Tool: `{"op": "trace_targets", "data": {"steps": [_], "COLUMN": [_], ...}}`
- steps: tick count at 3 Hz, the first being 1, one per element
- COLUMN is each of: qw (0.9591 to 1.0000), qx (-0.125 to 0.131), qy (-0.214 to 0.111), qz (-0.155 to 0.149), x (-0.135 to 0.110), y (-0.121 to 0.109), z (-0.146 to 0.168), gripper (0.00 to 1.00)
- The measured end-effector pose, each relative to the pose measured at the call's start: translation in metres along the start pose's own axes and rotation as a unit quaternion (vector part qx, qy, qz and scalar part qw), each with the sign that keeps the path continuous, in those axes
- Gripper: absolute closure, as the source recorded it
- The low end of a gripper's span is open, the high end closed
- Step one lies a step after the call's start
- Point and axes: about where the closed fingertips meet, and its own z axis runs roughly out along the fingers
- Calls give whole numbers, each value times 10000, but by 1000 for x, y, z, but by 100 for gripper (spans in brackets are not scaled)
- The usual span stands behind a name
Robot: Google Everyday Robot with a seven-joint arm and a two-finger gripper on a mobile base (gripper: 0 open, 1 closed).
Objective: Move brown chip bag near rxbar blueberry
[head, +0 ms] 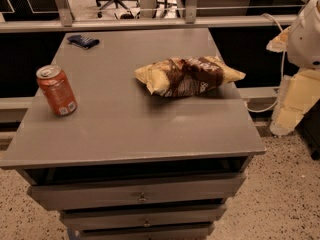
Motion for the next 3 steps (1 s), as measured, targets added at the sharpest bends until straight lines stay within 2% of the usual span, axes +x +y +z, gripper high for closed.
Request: {"op": "trace_targets", "data": {"steps": [1,2,3], "qw": [10000,9995,9922], "qx": [1,137,441], "qy": [0,-278,-1004], "qz": [0,74,585], "x": [0,-13,-29], "y": [0,-6,-33], "z": [0,2,20], "gripper": [0,0,0]}}
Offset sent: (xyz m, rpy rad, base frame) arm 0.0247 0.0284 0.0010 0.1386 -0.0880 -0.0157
